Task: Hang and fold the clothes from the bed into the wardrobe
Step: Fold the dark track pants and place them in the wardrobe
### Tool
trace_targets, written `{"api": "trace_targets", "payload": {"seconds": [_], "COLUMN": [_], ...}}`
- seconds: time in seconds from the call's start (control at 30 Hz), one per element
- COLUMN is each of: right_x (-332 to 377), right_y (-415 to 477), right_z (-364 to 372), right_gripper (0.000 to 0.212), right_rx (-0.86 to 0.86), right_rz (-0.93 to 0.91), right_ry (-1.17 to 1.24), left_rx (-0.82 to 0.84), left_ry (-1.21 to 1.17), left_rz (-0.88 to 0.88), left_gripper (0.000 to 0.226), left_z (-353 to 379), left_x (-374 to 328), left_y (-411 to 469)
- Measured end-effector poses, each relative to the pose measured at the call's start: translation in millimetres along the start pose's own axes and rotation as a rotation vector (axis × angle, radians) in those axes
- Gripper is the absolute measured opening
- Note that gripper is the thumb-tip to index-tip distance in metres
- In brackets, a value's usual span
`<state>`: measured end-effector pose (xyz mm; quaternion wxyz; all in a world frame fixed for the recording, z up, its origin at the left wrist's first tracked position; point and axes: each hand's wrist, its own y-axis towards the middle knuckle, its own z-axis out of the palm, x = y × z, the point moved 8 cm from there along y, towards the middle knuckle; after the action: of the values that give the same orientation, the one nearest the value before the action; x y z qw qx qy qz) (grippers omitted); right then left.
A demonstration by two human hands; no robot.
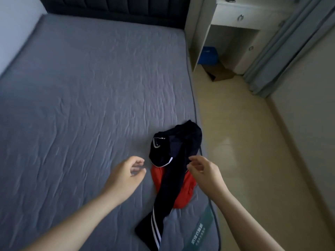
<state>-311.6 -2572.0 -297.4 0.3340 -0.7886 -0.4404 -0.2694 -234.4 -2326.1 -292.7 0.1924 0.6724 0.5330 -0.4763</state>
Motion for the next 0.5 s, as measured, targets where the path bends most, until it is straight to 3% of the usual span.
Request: {"api": "trace_targets", "payload": {"seconds": [0.5], "right_x": [-138.0], "right_y": [169.9], "right_z": [168.7], "right_gripper": [0.037], "right_rx": [0.079], "right_rz": [0.072], "right_ry": [-0.22], "left_rx": [-0.043], "left_ry": [0.035], "left_rz": [-0.158], "left_gripper": [0.019], "left_z": [89.4], "left_x": [189.2], "left_y": [116.1]}}
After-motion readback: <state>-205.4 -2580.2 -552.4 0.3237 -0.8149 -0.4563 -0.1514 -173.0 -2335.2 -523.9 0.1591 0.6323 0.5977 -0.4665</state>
